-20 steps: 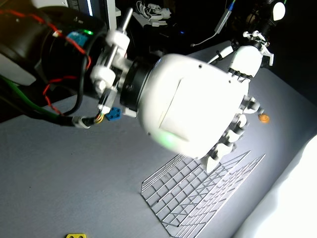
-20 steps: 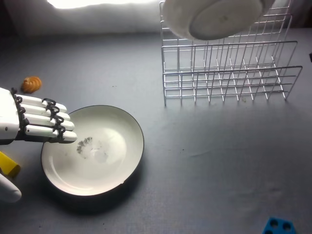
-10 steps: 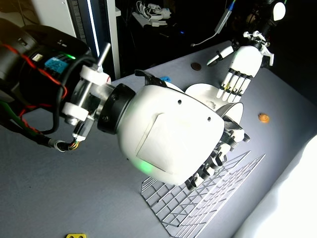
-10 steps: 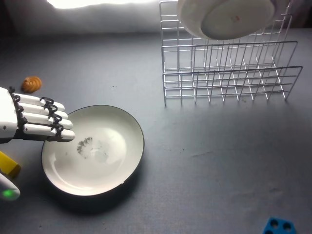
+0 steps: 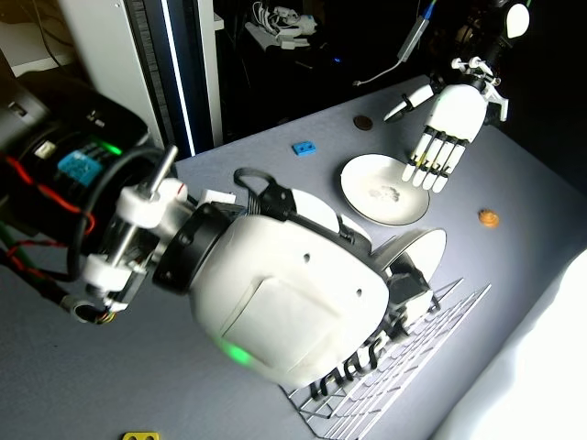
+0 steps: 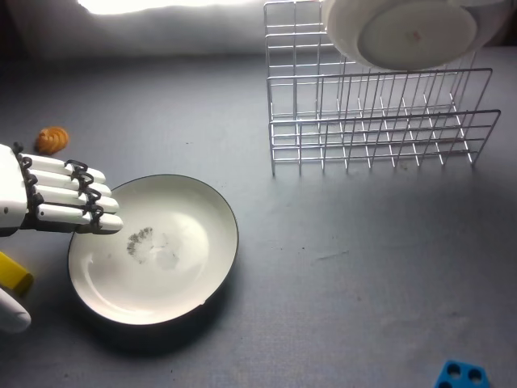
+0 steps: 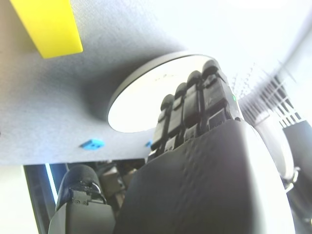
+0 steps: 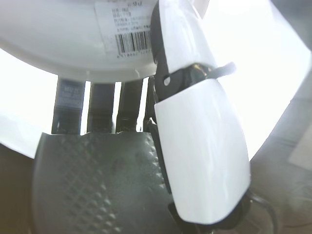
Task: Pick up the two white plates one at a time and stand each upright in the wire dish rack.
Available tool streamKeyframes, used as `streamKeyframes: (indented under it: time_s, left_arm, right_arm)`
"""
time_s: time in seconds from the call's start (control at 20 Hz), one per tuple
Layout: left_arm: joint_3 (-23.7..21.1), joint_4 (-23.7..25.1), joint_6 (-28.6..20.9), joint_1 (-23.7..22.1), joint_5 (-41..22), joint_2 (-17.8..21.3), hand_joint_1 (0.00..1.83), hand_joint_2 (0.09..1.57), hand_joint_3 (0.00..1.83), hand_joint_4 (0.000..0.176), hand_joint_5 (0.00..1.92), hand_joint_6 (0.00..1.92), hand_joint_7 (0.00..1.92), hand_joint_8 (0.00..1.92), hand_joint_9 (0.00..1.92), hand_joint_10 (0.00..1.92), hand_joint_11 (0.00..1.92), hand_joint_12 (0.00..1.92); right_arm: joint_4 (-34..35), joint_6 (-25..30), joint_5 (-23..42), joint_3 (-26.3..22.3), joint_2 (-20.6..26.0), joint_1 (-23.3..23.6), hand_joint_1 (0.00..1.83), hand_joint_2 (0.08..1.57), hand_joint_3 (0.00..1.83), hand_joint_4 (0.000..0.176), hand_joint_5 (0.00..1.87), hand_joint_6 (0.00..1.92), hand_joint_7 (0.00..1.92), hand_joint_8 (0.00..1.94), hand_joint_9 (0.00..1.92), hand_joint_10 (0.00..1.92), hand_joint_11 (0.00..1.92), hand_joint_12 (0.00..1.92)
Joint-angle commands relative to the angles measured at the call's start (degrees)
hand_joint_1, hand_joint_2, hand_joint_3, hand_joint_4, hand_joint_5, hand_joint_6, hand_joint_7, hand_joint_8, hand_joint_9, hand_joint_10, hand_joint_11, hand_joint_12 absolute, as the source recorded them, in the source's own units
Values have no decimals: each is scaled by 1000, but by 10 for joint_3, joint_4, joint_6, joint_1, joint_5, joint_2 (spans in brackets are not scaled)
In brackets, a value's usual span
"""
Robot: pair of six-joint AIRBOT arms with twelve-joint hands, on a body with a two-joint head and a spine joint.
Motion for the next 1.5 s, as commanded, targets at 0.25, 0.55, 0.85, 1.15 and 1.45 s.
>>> streamKeyframes:
  time_s: [0.25, 0.55, 0.85, 1.15, 1.45]
  left_arm:
    - [6, -31, -1, 7, -24, -2, 0, 1007, 1, 0, 0, 0, 0, 0, 0, 0, 0, 0]
    - [8, -31, -1, 8, -24, -3, 0, 1010, 2, 0, 0, 0, 0, 0, 0, 0, 0, 0]
    - [11, -31, -1, 11, -24, -4, 0, 1017, 5, 0, 0, 0, 0, 0, 0, 0, 0, 0]
    - [14, -31, -1, 12, -24, -5, 0, 1012, 2, 0, 0, 0, 0, 0, 0, 0, 0, 0]
    - [14, -31, -3, 11, -26, -6, 0, 1024, 6, 0, 0, 0, 0, 0, 0, 0, 0, 0]
  right_arm:
    - [24, 32, 44, 29, -9, 1, 1374, 1107, 1, 0, 949, 1064, 1017, 910, 894, 1105, 786, 1051]
    - [24, 43, 27, 47, -19, 1, 1374, 1110, 0, 0, 943, 1068, 1018, 926, 888, 1106, 781, 1067]
    - [23, 46, 27, 79, -38, -9, 1375, 1108, 0, 0, 934, 1070, 1026, 921, 902, 1090, 782, 1085]
    - [-20, 60, 40, 87, -46, -16, 1376, 1102, 1, 0, 949, 1049, 1032, 898, 908, 1088, 780, 1084]
    - [-20, 68, 44, 100, -56, -28, 1370, 1120, 0, 0, 921, 1094, 987, 967, 874, 1144, 737, 1132]
